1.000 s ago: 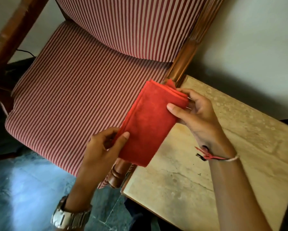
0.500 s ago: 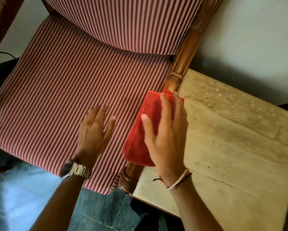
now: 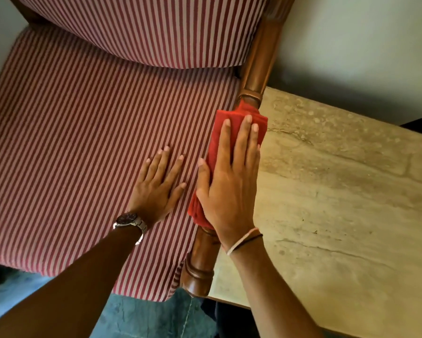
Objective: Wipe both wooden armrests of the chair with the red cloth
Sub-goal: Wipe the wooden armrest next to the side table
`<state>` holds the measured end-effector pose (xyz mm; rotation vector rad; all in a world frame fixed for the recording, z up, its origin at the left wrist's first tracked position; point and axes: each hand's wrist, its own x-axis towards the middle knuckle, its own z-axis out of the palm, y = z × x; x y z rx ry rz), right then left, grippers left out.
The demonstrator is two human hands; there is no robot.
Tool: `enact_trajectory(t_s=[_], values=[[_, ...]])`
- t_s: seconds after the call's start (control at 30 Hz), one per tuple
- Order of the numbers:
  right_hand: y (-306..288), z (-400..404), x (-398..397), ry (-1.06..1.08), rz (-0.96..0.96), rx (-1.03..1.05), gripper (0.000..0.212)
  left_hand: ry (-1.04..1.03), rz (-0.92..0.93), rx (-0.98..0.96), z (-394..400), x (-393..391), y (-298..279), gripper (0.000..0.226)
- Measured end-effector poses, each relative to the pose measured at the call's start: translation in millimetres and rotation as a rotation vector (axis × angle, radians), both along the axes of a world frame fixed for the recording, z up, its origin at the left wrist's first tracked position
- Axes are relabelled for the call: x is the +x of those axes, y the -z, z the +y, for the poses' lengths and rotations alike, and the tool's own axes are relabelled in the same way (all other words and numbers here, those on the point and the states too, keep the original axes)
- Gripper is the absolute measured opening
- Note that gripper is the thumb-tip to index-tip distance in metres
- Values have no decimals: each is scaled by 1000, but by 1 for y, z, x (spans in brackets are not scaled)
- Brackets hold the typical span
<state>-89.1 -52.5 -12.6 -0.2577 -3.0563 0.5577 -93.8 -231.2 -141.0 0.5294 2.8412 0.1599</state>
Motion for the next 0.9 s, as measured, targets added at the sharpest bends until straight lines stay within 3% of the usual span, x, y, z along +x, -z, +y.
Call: enact_trajectory(t_s=[0.13,0.33,0.57,0.77,0.9], values=[[1,-9,26,4,-15,-15,74,-4,15,0,0,1,1,68],[0,10,-39,31,1,17,77,-10,49,7,0,1,1,68],[3,-11,44,-13,-23,-3,71,-15,106,7,0,2,8,67],[-1,10,-35,28,-40,41,77,-16,148,19,1,3,9,67],[-1,-13,20,51,-55,-1,78,-8,144,41,-3,4,9,67]])
